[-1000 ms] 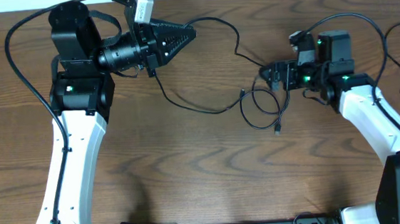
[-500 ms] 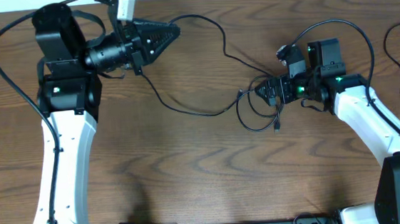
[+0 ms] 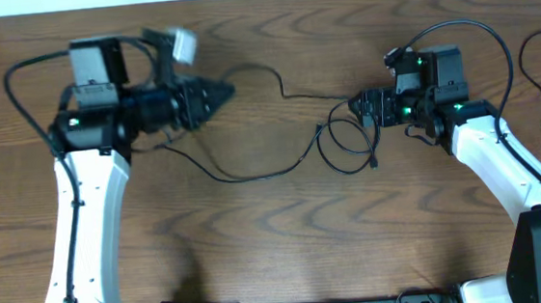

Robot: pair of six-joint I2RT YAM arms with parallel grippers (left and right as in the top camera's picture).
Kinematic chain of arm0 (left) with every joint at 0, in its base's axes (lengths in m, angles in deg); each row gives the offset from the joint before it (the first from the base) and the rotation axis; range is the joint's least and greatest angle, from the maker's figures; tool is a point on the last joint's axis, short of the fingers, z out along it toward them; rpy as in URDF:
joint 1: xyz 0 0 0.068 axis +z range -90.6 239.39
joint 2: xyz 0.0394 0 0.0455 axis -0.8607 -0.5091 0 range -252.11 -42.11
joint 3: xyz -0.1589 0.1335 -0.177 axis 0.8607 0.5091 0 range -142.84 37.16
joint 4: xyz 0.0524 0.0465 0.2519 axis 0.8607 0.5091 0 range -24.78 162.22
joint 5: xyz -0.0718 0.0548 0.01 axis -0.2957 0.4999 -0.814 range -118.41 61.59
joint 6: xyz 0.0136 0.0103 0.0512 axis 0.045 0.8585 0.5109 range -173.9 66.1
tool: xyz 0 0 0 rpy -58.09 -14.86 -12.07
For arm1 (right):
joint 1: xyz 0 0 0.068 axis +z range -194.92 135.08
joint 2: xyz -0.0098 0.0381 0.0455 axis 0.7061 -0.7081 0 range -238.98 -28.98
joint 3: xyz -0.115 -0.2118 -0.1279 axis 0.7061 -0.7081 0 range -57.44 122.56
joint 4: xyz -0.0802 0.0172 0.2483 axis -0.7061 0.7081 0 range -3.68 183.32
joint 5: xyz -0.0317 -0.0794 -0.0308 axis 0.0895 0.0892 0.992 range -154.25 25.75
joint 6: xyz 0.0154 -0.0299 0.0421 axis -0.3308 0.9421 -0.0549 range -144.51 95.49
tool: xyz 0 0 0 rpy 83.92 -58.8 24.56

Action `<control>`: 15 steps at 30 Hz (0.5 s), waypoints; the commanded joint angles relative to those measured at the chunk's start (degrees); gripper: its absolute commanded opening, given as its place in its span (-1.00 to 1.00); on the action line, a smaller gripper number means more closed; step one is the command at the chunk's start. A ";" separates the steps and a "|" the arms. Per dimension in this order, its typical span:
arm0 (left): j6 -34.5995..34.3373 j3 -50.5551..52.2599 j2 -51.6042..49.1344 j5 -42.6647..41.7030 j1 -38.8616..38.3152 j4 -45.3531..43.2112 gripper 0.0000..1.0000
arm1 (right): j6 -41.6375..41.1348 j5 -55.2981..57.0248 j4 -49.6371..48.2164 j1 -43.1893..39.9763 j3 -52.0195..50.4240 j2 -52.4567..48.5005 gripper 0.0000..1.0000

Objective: Untangle cables

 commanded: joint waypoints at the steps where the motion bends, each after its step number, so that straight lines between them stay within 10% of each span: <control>1: 19.23 -0.50 0.42 9.22 -5.29 6.01 -0.86 | -5.40 0.20 -1.86 0.33 0.31 -0.17 0.99; 15: 31.89 -0.50 -16.57 31.06 -29.66 7.98 -0.84 | -7.80 -0.22 -3.89 -0.11 0.31 -0.17 0.98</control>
